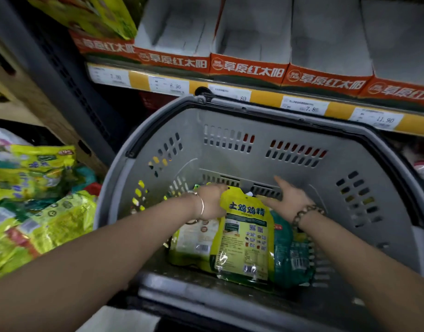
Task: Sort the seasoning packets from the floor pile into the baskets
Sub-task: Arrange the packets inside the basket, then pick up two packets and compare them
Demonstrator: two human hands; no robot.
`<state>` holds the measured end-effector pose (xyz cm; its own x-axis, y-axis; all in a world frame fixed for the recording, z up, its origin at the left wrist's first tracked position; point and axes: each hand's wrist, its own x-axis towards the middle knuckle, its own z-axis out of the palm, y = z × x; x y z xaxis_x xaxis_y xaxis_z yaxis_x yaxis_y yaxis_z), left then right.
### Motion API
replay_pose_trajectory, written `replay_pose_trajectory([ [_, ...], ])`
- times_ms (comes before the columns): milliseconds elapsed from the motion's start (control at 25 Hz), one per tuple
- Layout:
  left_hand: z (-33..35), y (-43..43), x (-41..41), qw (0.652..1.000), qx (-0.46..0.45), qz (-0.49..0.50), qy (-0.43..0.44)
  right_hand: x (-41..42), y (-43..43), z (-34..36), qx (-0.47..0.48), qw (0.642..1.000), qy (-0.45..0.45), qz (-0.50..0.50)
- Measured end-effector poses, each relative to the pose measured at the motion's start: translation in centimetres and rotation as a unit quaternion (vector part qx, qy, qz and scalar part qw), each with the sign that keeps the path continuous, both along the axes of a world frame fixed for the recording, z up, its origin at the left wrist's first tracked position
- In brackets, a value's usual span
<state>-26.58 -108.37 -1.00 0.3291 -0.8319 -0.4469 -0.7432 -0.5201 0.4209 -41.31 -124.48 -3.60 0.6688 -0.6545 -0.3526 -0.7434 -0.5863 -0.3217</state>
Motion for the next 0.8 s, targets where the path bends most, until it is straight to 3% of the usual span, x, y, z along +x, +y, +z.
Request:
replay_pose_trajectory([
  [80, 2.9, 1.1, 0.6, 0.993, -0.086, 0.086, 0.009, 1.5, 1.1, 2.5, -0.013, 0.999, -0.047, 0.013],
  [160, 5.9, 2.8, 1.1, 0.964, -0.187, 0.179, 0.062, 3.2, 2.9, 5.1, -0.027, 0.993, -0.104, 0.038],
  [360, 11.8, 10.9, 2.5, 0.886, -0.361, 0.278, 0.084, 7.8, 9.5, 11.2, -0.067, 0.959, -0.239, 0.138],
  [560, 13.1, 22.1, 3.8, 0.842, -0.394, 0.368, 0.014, 12.5, 19.6, 14.7, -0.039, 0.918, -0.306, 0.248],
  [800, 9.7, 35.5, 3.4, 0.807, -0.355, 0.469, -0.062, 16.1, 31.4, 13.6, -0.052, 0.890, -0.245, 0.382],
])
